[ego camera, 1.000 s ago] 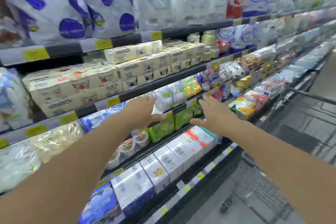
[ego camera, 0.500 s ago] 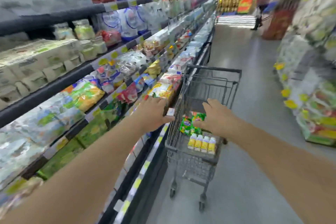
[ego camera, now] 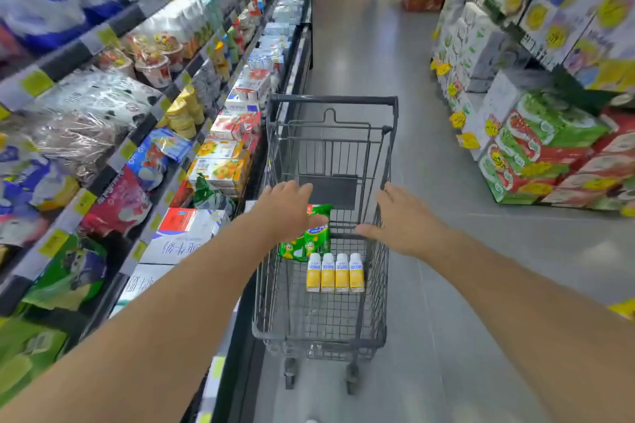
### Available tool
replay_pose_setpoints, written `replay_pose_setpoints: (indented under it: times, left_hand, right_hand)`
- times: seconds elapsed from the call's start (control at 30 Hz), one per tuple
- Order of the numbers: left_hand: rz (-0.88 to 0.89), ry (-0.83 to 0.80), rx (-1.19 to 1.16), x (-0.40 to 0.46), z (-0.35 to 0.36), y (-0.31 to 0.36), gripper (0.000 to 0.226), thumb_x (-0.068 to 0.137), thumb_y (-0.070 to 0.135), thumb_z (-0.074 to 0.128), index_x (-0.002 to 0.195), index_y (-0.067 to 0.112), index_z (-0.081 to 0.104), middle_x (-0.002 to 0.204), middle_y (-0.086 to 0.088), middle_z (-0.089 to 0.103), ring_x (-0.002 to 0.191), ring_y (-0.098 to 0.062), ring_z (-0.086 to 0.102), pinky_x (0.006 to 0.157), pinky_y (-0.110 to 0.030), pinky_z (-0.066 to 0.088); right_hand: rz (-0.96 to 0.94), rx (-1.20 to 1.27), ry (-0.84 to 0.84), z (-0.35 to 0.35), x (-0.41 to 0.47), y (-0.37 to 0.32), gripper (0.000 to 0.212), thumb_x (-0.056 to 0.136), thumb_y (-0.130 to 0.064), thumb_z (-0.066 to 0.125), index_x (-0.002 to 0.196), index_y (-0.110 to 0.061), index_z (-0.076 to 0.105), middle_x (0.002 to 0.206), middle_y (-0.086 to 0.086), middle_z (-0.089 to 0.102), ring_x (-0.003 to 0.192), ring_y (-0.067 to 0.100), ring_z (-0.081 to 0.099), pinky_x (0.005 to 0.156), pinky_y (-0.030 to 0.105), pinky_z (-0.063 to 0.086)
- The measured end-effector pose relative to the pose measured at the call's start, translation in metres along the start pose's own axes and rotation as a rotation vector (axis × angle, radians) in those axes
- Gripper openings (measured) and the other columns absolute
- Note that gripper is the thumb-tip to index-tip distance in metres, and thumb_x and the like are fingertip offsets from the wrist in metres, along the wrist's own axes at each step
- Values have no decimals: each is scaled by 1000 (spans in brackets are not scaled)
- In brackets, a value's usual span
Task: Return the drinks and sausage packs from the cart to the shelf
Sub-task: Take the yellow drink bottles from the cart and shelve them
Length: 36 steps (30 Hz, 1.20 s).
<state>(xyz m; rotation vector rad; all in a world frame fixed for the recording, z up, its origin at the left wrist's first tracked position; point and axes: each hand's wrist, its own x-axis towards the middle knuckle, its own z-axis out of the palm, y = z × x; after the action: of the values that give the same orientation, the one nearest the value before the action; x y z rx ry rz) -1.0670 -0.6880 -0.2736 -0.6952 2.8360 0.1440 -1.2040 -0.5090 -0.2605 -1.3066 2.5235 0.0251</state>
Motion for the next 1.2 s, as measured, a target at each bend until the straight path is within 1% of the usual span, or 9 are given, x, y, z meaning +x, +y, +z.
replay_pose_setpoints:
  times: [0.17,0.33,0.43,0.53,0.63,0.73,0.83,1.1,1.2]
  left_hand:
    - [24,-91,-31,73,39,-5,86,89,71,37,153,15,23,151,-13,37,138,-33,36,112,-50,31]
    - [-21,-198,-161,132,87,-5,77,92,63,44,153,21,26,151,-13,38,137,-34,38,109,-50,36]
    - [-105,-263,-284,165,128,-8,74,92,57,51,151,16,32,148,-18,41,134,-35,42,107,-46,39]
    - [-195,-307,-356,194,176,-17,71,92,55,53,144,9,39,144,-20,47,132,-35,45,106,-43,40]
    - [-247,-341,-399,220,227,-24,67,93,52,53,140,6,44,139,-20,51,125,-35,51,99,-40,44]
    - [-280,-398,-411,239,278,-33,68,92,53,55,143,9,42,140,-19,51,125,-35,51,100,-41,44]
    - [-281,-430,-420,253,327,-43,71,92,53,56,144,8,40,136,-22,53,124,-37,51,100,-41,42]
    - [-317,-540,-502,271,424,-52,71,90,50,60,139,3,40,136,-19,48,115,-36,55,91,-43,48]
    - [-359,-548,-551,275,441,-49,73,89,47,63,139,1,37,135,-20,46,115,-36,54,86,-41,46]
  right_hand:
    - [35,74,-82,30,63,19,86,91,-63,50,152,-6,27,158,15,27,147,29,23,121,44,23]
    - [68,195,-123,80,138,35,66,91,-58,55,131,-6,49,134,12,53,125,29,48,105,47,43]
    - [96,272,-179,118,177,46,62,91,-54,59,125,-2,54,129,15,57,124,34,51,98,47,47]
    - [100,276,-235,162,215,58,56,91,-51,60,117,-2,56,121,18,61,112,36,59,89,44,52]
    - [142,280,-302,205,248,66,58,93,-48,59,122,1,54,124,22,60,113,37,59,89,42,50]
    - [166,239,-369,246,275,71,51,97,-46,54,109,4,59,124,24,60,116,36,59,88,38,48]
    - [223,224,-410,293,296,72,60,97,-46,56,125,7,56,132,24,56,122,36,55,93,40,48]
    - [514,307,-397,398,320,71,53,84,-32,76,122,-1,56,129,18,59,120,35,58,88,37,50]
    - [621,349,-385,429,322,73,66,83,-33,77,130,4,49,134,20,54,124,35,55,91,37,49]
